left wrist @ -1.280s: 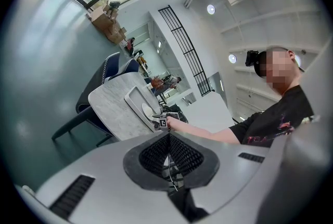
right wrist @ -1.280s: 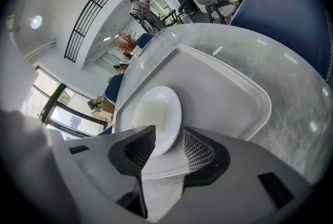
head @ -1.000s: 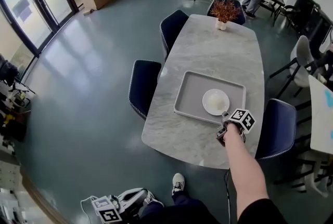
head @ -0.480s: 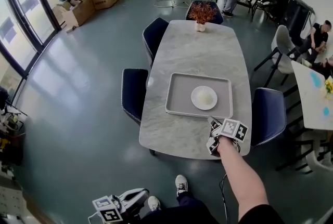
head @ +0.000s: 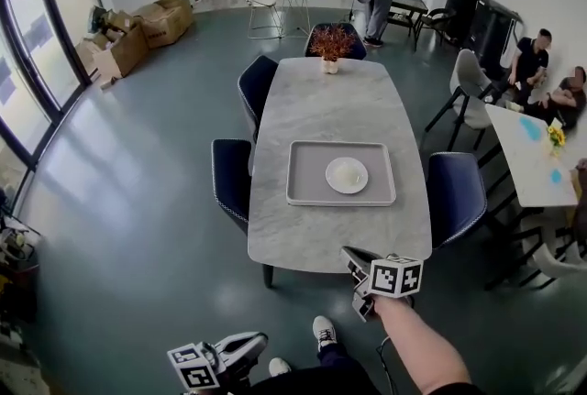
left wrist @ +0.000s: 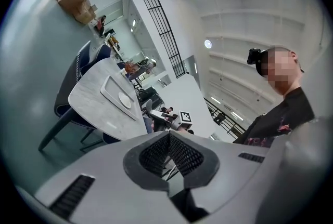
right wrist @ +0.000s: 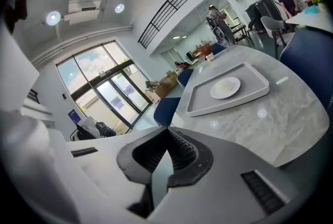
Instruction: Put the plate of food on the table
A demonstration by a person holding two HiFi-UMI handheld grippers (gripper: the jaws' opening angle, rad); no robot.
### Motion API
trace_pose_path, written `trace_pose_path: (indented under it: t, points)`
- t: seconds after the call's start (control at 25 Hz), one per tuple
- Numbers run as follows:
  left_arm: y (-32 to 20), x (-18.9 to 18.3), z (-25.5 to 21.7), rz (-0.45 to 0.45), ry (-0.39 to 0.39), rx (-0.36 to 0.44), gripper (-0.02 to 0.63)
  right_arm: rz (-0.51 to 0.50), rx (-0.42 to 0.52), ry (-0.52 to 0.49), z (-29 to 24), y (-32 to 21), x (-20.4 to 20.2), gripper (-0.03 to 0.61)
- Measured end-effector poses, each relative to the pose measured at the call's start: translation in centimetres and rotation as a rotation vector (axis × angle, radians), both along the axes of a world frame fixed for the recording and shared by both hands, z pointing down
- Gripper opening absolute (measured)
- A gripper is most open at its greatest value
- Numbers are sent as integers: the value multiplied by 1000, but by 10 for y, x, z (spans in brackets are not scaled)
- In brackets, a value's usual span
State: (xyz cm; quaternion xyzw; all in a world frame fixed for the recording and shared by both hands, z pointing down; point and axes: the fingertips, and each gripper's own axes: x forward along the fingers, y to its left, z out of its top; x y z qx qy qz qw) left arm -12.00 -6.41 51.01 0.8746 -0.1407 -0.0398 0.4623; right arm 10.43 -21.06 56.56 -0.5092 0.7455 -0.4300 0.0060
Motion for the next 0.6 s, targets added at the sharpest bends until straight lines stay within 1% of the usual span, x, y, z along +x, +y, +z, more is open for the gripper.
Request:
trace_pose_path:
  t: [0.08, 0.2, 0.28, 0.44, 0.6]
  points:
    - [3, 0, -2, 26, 13, 13, 6, -39, 13, -18, -8, 26, -22, 6]
    - [12, -3, -5, 67, 26, 26, 6, -58, 22, -26, -18, 65, -50, 6]
    - [19, -6, -5, 89, 30, 26, 6, -70, 22, -49, -23, 91, -68, 6]
    - [35, -9, 1, 131, 39, 16, 6, -56, 26, -91, -25, 136, -95, 6]
    - [54, -7, 4, 202, 51, 17, 6, -45, 25, -74, -20, 182, -118, 6]
